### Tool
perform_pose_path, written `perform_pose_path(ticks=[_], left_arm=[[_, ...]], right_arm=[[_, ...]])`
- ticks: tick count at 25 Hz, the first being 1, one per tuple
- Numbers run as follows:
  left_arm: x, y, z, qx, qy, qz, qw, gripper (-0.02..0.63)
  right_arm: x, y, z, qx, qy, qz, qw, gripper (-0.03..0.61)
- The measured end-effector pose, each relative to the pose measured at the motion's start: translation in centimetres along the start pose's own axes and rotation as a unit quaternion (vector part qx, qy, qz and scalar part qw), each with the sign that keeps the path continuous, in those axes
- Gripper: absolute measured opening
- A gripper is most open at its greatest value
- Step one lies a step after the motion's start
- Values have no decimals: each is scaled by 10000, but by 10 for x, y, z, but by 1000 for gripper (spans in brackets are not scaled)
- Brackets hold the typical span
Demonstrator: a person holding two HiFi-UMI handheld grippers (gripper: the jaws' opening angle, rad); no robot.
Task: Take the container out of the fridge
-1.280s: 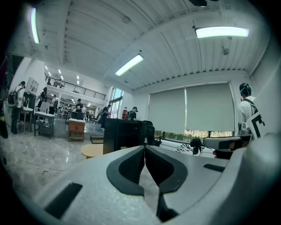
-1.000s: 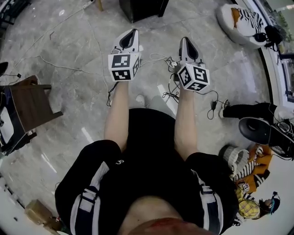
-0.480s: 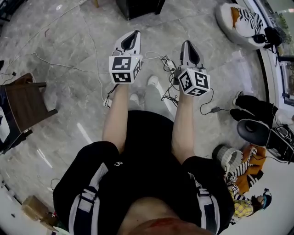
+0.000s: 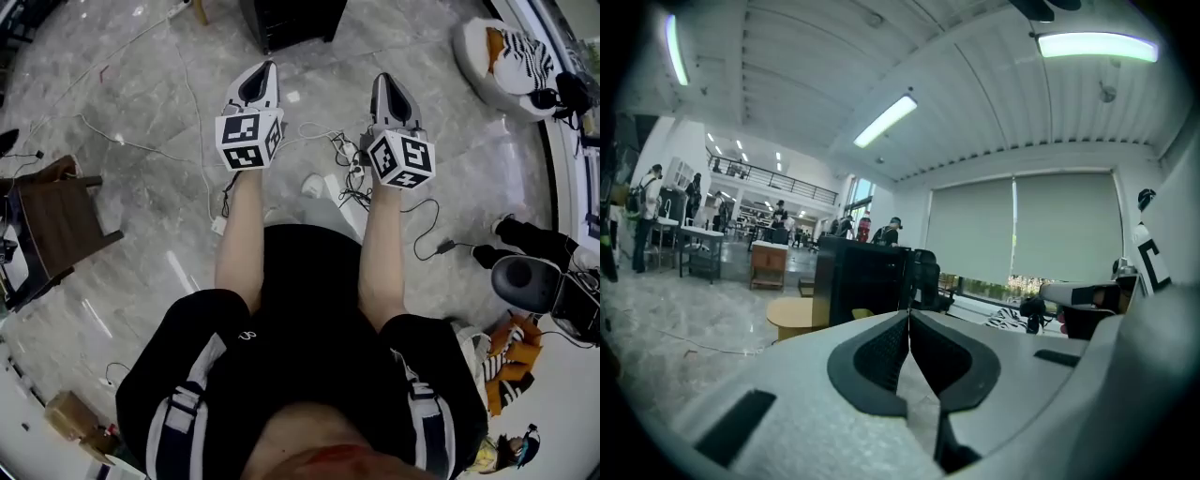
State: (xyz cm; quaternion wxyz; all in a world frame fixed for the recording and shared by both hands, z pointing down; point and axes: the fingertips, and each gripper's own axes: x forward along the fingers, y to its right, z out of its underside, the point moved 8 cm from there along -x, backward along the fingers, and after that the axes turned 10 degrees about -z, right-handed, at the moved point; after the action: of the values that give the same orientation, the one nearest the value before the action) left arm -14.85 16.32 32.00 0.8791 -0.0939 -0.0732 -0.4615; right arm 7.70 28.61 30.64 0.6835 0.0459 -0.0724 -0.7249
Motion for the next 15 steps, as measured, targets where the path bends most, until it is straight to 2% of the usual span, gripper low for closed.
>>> perform_pose_path(ticks=[6, 15], left_arm=[[40, 33, -27, 1, 281, -88, 9996, 11], [86, 23, -45, -15, 403, -375, 9985, 11]], right_arm=[[25, 55, -33, -101, 207, -209, 9995, 12], [85, 80, -41, -113, 213, -670, 9975, 12]])
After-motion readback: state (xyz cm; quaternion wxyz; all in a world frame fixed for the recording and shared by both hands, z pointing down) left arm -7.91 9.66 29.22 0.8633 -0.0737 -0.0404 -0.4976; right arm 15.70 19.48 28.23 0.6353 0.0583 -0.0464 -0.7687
